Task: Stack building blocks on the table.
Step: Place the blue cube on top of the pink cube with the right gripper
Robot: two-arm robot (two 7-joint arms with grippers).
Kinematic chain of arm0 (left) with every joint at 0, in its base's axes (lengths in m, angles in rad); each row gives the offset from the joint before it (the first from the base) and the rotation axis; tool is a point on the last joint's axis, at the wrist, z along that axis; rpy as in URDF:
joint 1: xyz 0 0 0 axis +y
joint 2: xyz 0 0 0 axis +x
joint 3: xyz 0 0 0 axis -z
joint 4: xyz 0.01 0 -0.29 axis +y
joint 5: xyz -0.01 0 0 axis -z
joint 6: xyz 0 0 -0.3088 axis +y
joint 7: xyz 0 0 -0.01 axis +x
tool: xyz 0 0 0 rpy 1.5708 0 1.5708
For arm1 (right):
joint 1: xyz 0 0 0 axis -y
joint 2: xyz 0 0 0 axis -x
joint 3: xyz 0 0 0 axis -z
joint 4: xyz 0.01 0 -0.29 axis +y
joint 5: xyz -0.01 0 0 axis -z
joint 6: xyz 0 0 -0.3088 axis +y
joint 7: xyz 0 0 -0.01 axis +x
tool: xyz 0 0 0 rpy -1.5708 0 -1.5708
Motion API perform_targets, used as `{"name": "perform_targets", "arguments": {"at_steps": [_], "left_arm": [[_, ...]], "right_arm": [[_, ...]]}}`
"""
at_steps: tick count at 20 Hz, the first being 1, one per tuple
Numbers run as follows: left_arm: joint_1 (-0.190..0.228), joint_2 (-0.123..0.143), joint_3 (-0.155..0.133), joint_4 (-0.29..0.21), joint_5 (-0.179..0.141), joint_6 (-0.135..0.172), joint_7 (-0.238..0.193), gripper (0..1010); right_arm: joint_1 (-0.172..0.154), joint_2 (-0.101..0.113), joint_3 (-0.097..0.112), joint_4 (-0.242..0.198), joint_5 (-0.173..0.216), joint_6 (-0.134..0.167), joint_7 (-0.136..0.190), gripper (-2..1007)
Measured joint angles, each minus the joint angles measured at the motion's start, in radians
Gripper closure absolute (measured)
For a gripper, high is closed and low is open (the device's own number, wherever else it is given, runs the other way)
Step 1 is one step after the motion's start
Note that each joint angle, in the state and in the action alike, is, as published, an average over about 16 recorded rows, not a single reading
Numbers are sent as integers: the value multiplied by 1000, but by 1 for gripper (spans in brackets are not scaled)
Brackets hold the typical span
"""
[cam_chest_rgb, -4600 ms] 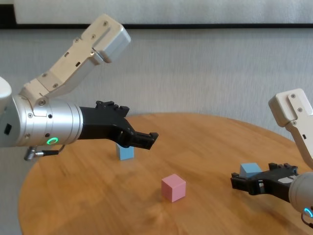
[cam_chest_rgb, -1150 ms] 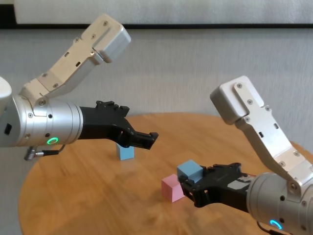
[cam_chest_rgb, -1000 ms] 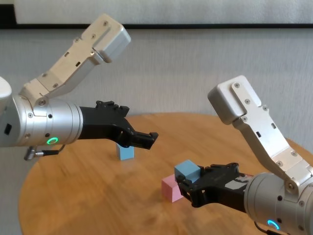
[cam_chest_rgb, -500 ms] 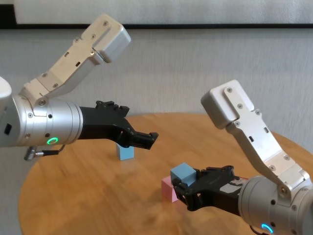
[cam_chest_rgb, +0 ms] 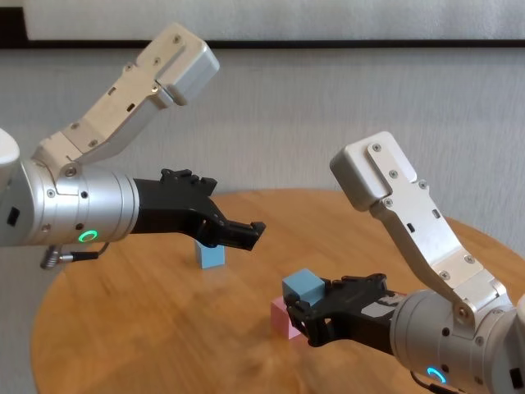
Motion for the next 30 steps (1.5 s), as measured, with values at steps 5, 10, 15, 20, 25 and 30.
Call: {"name": "perform_targets", "arguments": {"at_steps": [5, 10, 15, 20, 25, 30], "left_arm": [[0, 0, 0, 0, 0, 0, 0, 10], [0, 0, 0, 0, 0, 0, 0, 10], [0, 0, 0, 0, 0, 0, 0, 10], [0, 0, 0, 0, 0, 0, 0, 10], [0, 0, 0, 0, 0, 0, 0, 10], [0, 0, 0, 0, 0, 0, 0, 10]], "right_arm": [[3, -11, 8, 9, -9, -3, -3, 649], [6, -22, 17, 16, -17, -6, -5, 649], [10, -32, 22, 23, -22, -5, -6, 649], [12, -39, 27, 27, -27, -3, -6, 649], [14, -41, 28, 27, -30, 0, -2, 649], [14, -42, 29, 27, -31, 0, 2, 649]]}}
